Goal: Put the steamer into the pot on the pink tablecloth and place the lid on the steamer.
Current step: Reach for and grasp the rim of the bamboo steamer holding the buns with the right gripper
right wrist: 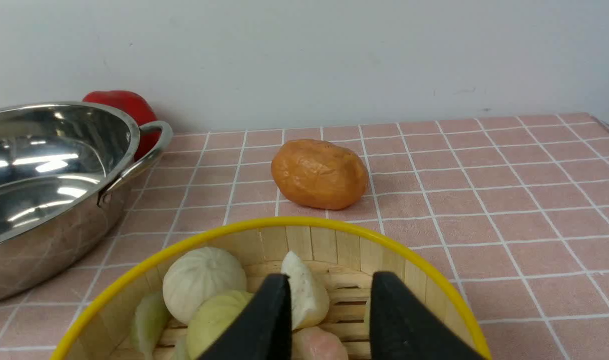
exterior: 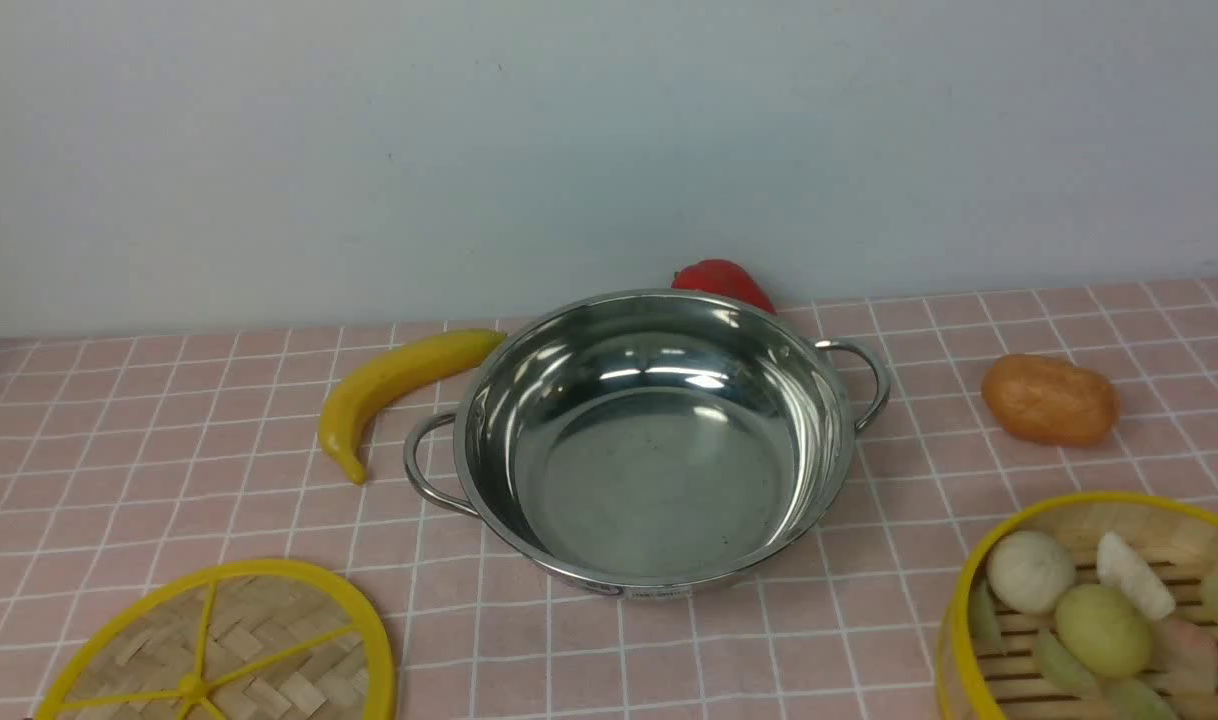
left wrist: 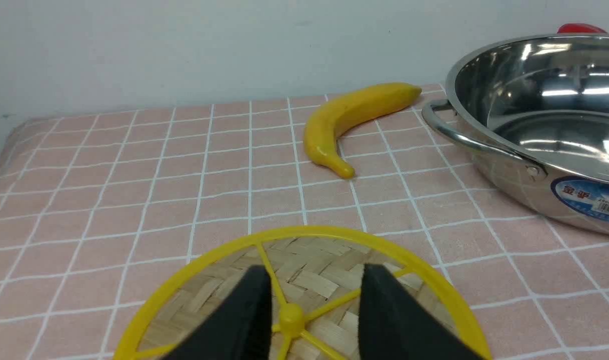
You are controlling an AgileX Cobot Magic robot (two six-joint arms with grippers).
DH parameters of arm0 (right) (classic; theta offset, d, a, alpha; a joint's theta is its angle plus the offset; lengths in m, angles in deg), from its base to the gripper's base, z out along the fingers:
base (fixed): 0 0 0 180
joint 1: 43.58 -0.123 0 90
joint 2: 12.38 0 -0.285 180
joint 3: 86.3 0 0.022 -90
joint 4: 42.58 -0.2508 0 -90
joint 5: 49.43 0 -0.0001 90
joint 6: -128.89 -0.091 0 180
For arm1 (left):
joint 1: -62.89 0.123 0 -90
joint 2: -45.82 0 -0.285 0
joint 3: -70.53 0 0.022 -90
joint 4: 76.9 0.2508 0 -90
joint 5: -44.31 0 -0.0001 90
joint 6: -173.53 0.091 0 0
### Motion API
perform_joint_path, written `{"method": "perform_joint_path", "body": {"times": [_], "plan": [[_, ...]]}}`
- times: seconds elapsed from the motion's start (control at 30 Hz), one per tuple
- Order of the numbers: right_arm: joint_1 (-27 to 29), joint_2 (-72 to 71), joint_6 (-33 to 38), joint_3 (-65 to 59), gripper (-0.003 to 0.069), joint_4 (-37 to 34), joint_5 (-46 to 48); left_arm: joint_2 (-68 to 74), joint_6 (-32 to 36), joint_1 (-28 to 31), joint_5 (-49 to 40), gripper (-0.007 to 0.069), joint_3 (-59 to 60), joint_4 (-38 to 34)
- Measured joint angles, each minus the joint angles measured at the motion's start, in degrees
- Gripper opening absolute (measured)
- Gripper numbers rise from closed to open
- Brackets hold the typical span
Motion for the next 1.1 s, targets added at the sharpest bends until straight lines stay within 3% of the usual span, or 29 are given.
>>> {"method": "perform_joint_path", "body": {"times": [0.8, 0.97, 1.1], "plan": [[0.0, 0.0, 0.1, 0.0, 0.0243, 0.0, 0.0, 0.0, 0.0, 0.0, 0.0, 0.0243, 0.0, 0.0], [0.0, 0.0, -0.8, 0.2, 0.0243, -3.7, -2.5, 0.0, 0.0, 0.0, 0.0, 0.0243, 0.0, 0.0], [0.0, -0.1, -0.9, 7.3, 0.0243, -6.0, -0.1, 0.0, 0.0, 0.0, 0.0, 0.0243, 0.0, 0.0]]}}
